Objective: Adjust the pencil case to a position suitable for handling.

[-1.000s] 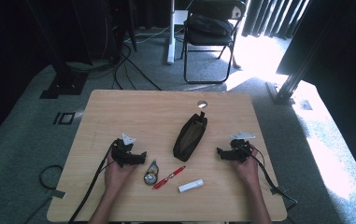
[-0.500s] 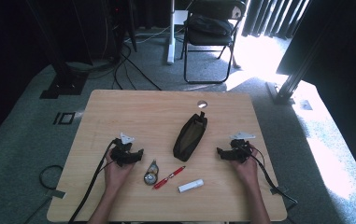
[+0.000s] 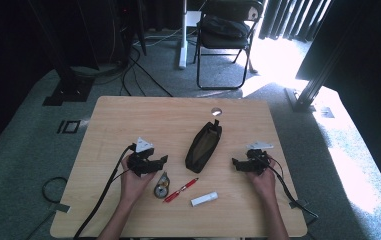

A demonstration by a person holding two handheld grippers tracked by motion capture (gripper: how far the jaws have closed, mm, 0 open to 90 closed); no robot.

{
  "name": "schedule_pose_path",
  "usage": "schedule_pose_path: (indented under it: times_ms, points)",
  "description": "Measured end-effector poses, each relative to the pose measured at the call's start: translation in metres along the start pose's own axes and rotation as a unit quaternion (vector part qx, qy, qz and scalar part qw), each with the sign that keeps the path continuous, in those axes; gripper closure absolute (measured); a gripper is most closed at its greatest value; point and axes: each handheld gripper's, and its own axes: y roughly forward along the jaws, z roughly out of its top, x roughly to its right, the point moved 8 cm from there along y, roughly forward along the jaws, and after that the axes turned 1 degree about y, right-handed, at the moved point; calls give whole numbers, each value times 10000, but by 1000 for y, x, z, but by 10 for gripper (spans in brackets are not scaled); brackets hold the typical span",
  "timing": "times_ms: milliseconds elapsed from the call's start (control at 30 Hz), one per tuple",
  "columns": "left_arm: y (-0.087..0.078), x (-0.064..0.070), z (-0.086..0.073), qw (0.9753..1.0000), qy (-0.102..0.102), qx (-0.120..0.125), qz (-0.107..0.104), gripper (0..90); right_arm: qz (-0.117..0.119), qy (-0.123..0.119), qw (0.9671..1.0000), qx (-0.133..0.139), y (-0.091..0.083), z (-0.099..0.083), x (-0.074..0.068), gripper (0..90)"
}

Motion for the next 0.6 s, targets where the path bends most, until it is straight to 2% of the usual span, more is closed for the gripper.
schedule_pose_path:
  times_ms: [133, 200, 433, 533, 600]
  points:
    - [4, 19, 9, 9997, 42, 125, -191, 335, -9, 9, 10000, 3, 0, 0, 0, 116]
    - [10, 27, 12, 9996, 91, 82, -239, 334, -10, 12, 10000, 2, 0, 0, 0, 116]
    - [26, 44, 19, 9993, 101, 51, -361, 324, -17, 19, 10000, 1, 0, 0, 0, 116]
    - [31, 52, 23, 9991, 247, 18, -347, 321, -19, 21, 10000, 2, 0, 0, 0, 116]
    - [35, 57, 24, 9989, 246, 18, -396, 321, -20, 21, 10000, 2, 0, 0, 0, 116]
